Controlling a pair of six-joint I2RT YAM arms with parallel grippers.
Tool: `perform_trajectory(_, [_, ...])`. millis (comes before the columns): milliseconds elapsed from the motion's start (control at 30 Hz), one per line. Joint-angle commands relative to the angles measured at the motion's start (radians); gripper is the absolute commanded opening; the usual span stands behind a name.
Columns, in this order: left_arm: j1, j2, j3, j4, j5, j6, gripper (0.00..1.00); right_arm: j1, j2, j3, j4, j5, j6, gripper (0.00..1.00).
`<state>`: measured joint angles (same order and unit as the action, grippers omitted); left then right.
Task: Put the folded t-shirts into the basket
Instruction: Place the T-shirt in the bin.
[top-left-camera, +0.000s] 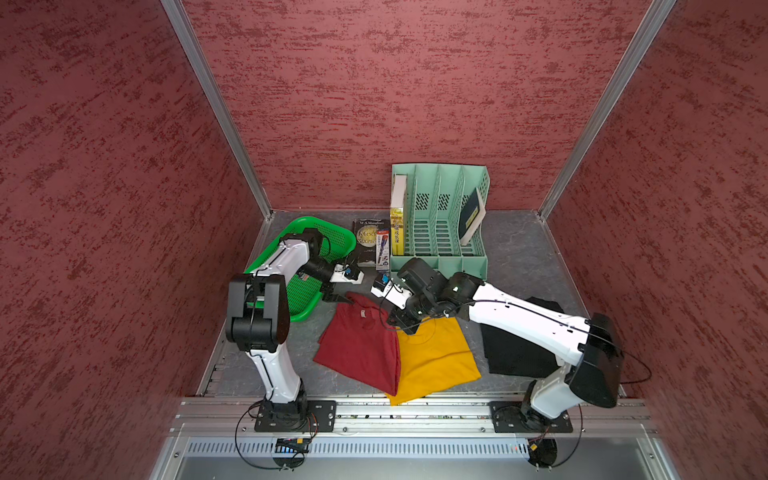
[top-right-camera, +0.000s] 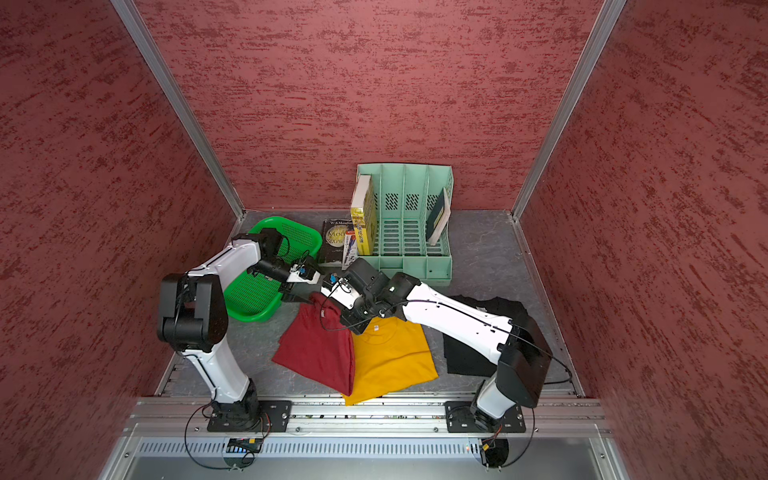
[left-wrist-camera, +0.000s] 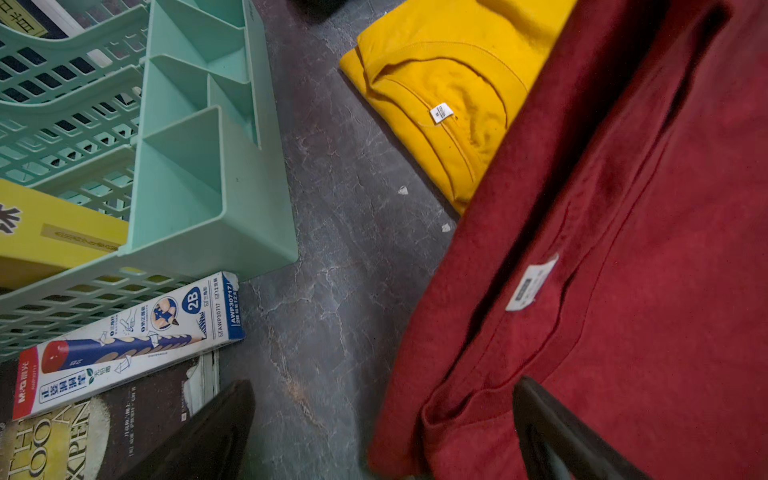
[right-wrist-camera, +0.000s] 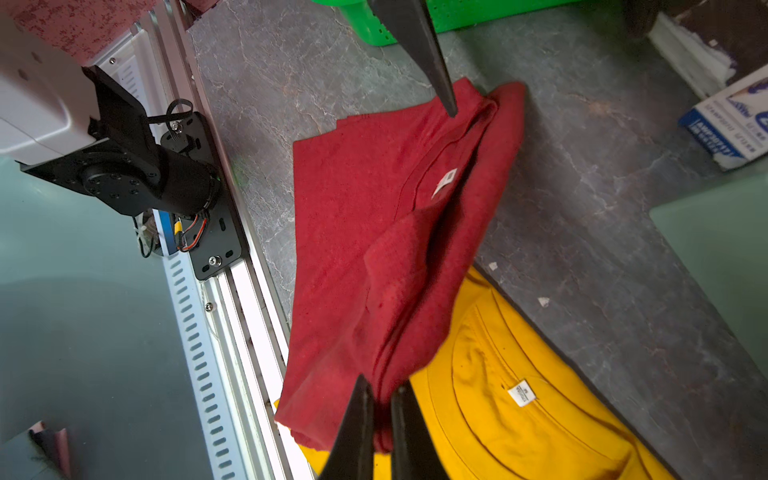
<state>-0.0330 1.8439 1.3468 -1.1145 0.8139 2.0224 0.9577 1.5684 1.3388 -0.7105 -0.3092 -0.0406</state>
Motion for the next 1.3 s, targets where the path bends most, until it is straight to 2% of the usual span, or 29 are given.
perform_trajectory(0, [-0.01,0.024,0.014,-0.038,-0.024,0.155,1.0,-0.005,-0.057,-0.027,0.106,0.005,-0.035,0.0])
perform_trajectory(133, [-0.03,0.064,-0.003,-0.023,-0.108,0.207,1.0,-0.006,-0.08,-0.042,0.126,0.009,-0.051,0.0])
perform_trajectory(333, [-0.058,0.077,-0.088,0.126,-0.198,0.209,1.0,-0.005,-0.088,-0.044,0.134,-0.003,-0.062,0.0])
perform_trajectory(433, [-0.071,0.086,-0.103,0.162,-0.224,0.201,0.94,-0.005,-0.088,-0.044,0.139,-0.007,-0.061,0.0])
perform_trajectory(567, [-0.074,0.08,-0.1,0.164,-0.213,0.186,0.65,-0.005,-0.097,-0.048,0.137,0.004,-0.059,0.0])
perform_trajectory(767, [-0.073,-0.017,-0.107,0.081,-0.222,0.174,0.19,-0.007,-0.142,-0.051,0.115,0.085,-0.038,0.0])
perform_trajectory(800, [-0.078,-0.034,-0.107,0.064,-0.233,0.151,0.12,-0.007,-0.149,-0.05,0.11,0.11,-0.035,0.0])
perform_trajectory(900, [-0.077,-0.098,-0.124,0.051,-0.251,0.071,0.01,-0.008,-0.166,-0.041,0.095,0.18,-0.033,0.0])
perform_trajectory(967, [-0.075,-0.147,-0.14,0.043,-0.273,0.027,0.0,-0.009,-0.171,-0.027,0.072,0.23,-0.035,0.0])
perform_trajectory(1267, [-0.074,-0.397,-0.091,-0.099,-0.388,-0.411,0.0,-0.01,-0.085,0.143,-0.009,0.379,-0.052,0.0])
